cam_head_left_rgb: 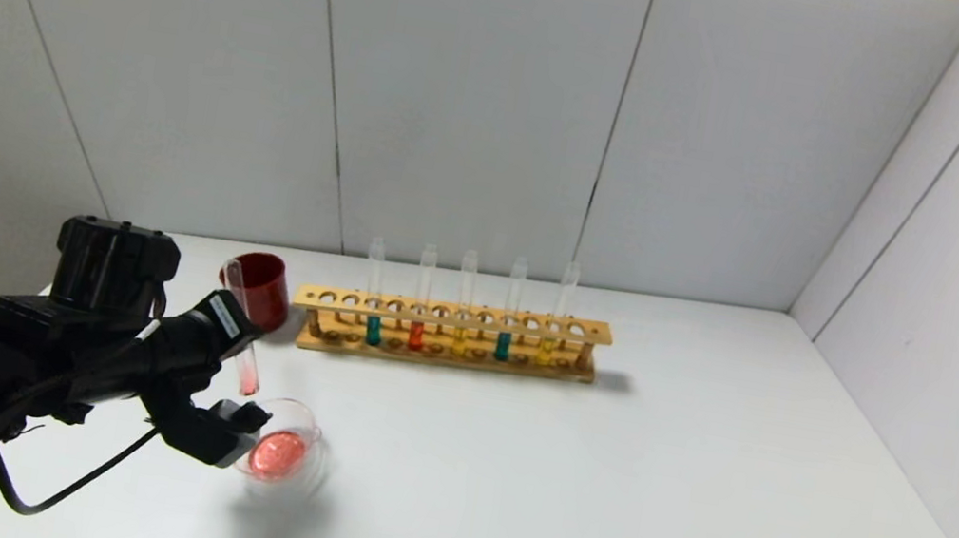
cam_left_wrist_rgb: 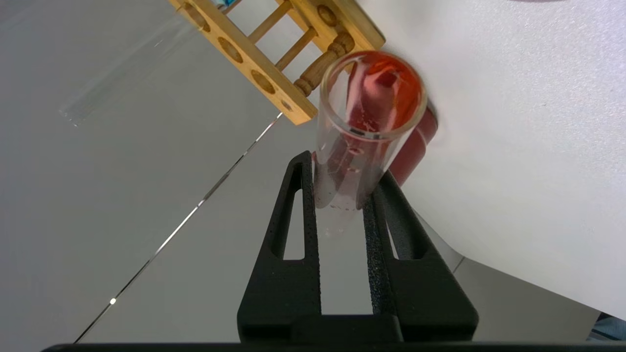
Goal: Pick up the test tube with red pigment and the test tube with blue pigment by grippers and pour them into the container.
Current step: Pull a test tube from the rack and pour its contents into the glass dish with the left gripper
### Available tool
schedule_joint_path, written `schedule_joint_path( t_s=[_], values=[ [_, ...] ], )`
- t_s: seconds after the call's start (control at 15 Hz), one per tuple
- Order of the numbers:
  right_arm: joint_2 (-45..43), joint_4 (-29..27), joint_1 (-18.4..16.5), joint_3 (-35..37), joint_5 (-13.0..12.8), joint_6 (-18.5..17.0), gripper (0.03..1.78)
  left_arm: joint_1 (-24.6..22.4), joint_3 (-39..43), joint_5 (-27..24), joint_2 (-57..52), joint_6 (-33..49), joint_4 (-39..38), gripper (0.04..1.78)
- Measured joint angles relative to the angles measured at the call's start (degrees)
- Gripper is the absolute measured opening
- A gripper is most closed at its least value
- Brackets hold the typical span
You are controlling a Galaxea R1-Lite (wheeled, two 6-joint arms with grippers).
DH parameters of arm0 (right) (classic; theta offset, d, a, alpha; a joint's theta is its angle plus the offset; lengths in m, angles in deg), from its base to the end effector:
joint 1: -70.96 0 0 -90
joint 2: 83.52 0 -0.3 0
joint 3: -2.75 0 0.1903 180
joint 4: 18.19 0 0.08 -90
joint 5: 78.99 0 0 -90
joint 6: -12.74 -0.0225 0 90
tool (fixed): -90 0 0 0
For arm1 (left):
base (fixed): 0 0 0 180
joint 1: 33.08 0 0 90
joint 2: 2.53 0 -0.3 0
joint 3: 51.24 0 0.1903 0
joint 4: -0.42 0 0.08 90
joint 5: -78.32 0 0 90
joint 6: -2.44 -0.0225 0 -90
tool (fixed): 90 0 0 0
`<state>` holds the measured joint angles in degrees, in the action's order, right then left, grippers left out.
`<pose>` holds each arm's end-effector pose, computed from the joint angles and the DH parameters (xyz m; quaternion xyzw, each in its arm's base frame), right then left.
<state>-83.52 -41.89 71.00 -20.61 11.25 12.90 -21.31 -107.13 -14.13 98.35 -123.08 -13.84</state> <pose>-0.0228 0.0001 0.0748 -0.0014 0.0030 0.0024 1.0000 0.2732 -0.0579 0.1077 0.8606 0.0148 -0.2894 0.4188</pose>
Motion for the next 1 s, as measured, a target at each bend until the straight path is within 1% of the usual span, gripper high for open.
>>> schedule_joint_path(
  t_s=[0.53,0.8,1.0],
  values=[
    [0.0,0.0,0.0,0.0,0.0,0.0,1.75,1.1,0.7,0.3,0.1,-3.5,0.0,0.32],
    [0.0,0.0,0.0,0.0,0.0,0.0,1.75,1.4,0.7,1.2,-0.3,-7.7,-0.2,0.32],
    [0.0,0.0,0.0,0.0,0.0,0.0,1.75,1.4,0.8,1.7,-0.5,-8.2,-1.4,0.32]
  ],
)
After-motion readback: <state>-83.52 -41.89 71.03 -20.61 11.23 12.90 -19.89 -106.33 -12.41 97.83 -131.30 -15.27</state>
